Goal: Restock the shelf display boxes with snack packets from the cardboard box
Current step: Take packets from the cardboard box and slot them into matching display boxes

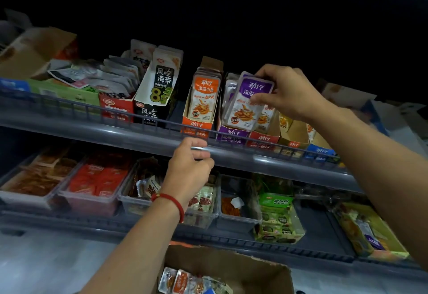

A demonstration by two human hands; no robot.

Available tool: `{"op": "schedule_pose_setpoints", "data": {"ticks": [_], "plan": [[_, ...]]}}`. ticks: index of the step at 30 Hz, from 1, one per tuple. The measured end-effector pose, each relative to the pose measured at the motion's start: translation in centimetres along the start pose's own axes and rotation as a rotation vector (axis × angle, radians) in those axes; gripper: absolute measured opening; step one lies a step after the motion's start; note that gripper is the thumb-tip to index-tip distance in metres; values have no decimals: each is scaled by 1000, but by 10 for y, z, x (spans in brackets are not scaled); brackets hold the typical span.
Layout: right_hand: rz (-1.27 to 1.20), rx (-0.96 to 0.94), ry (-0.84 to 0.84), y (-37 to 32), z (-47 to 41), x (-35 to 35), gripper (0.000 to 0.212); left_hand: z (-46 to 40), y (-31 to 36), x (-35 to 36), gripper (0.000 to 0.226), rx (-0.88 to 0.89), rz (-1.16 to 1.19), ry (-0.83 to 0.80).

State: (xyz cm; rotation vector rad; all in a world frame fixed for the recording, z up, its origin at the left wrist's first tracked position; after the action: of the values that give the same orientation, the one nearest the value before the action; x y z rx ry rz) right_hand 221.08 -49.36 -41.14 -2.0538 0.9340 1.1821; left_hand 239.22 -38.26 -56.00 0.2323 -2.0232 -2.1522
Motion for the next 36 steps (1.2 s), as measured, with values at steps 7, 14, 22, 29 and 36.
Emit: {"op": "schedule_pose_setpoints", "data": {"ticks": [7, 14, 22, 29, 36], "plan": [[65, -11, 76, -7, 3, 8, 51, 2, 1, -1, 34, 7, -30, -2], [132, -33, 19, -6, 9, 20, 53, 4, 3, 1, 34, 14, -57, -14], [151, -88, 75, -13, 7, 18, 44, 4, 1, 5, 34, 7, -93, -20], [106, -55, 65, -10, 5, 21, 47, 3, -2, 9, 33, 2, -109, -16], [256, -51, 142, -15, 12, 30, 57, 1, -3, 10, 33, 2, -117, -16]]}}
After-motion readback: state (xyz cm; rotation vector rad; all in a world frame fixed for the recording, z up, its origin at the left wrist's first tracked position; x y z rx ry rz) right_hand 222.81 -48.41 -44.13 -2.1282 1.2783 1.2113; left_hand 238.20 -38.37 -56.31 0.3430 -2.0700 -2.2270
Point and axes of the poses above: each hand's wrist, its own z-axis away from the middle knuckle, its own x-axis out of the palm, y = z × x, the point moved 3 cm from there along -z, towards the middle knuckle
